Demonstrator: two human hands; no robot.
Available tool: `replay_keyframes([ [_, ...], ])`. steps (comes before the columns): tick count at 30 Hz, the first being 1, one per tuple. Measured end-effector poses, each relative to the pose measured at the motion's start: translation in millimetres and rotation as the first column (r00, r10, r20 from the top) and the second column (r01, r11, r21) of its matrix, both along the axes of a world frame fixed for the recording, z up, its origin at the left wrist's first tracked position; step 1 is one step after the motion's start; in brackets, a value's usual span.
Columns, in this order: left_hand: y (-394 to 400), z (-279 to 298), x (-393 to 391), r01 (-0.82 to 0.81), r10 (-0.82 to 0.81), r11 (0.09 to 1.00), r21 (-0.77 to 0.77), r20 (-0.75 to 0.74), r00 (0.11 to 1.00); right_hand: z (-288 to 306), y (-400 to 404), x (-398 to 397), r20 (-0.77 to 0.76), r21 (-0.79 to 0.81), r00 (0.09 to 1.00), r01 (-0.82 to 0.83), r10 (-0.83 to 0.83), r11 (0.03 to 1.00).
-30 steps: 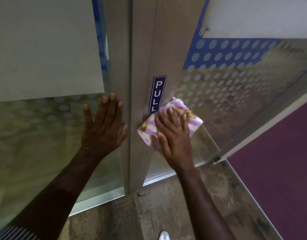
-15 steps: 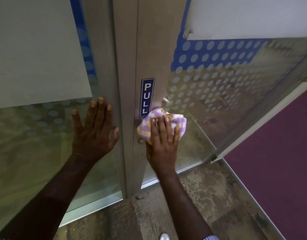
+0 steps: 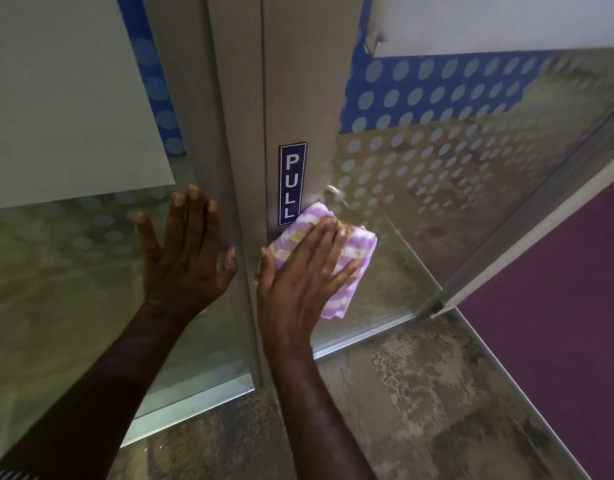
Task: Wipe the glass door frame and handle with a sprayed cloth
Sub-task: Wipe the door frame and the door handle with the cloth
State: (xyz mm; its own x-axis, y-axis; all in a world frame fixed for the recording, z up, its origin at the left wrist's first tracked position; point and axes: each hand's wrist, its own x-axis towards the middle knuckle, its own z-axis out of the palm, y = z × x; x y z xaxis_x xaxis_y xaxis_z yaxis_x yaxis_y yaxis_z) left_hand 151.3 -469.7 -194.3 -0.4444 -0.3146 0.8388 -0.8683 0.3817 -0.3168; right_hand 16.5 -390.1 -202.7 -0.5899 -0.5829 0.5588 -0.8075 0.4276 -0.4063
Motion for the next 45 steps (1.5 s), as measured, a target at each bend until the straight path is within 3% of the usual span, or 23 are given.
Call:
replay_keyframes([
  [6,-2,-1,1,0.005,-0.005,1.0,-0.01,0.012,1.0,-19,3,-53,-0.17,0.036,0.974,-0.144,0.148,0.989],
  [9,-1,0,1,-0.011,0.011,1.0,-0.012,0.015,1.0,-11,1,-73,-0.089,-0.013,0.99,-0.114,0.112,0.993],
  [12,0,0,0,-0.018,0.018,1.0,-0.006,0.021,1.0,-12,6,-33,-0.038,-0.02,0.985,-0.167,0.167,0.986],
  [15,1,0,0,-0.008,0.008,1.0,-0.003,0.011,1.0,-30,14,-14,-0.151,0.026,0.95,-0.273,0.273,0.962],
  [19,1,2,0,-0.006,0.006,1.0,0.001,0.014,1.0,-29,7,-40,-0.327,0.004,0.902,-0.298,0.283,0.955],
  [23,2,1,1,-0.003,0.003,1.0,0.01,0.019,1.0,-34,21,-71,-0.512,0.007,0.756,-0.471,0.408,0.882],
  [25,1,1,1,-0.014,0.013,1.0,0.018,0.025,1.0,-33,20,-81,-0.545,0.007,0.729,-0.49,0.414,0.872],
  [27,1,1,1,-0.021,0.02,1.0,0.022,0.025,0.999,-28,11,-74,-0.493,-0.036,0.801,-0.408,0.339,0.912],
  [31,2,2,0,-0.01,0.01,1.0,0.004,0.037,0.999,-2,-9,-57,-0.229,-0.078,0.954,-0.218,0.195,0.973],
  [36,2,1,-1,-0.011,0.011,1.0,-0.001,0.027,1.0,3,6,-67,-0.114,-0.07,0.932,-0.353,0.344,0.933],
  [39,1,-1,-1,-0.005,0.005,1.0,-0.014,0.016,1.0,15,19,-64,0.07,-0.364,0.906,-0.365,0.416,0.857],
  [41,-1,-1,0,-0.007,0.007,1.0,-0.022,0.02,1.0,29,16,-53,0.112,-0.485,0.896,-0.328,0.43,0.81],
  [43,1,0,-1,0.01,-0.01,1.0,-0.011,0.015,1.0,36,6,-40,0.035,-0.393,0.914,-0.359,0.404,0.846],
  [45,1,-1,-1,0.019,-0.019,1.0,0.001,0.002,1.0,30,-4,-26,-0.072,-0.172,0.953,-0.302,0.293,0.938],
])
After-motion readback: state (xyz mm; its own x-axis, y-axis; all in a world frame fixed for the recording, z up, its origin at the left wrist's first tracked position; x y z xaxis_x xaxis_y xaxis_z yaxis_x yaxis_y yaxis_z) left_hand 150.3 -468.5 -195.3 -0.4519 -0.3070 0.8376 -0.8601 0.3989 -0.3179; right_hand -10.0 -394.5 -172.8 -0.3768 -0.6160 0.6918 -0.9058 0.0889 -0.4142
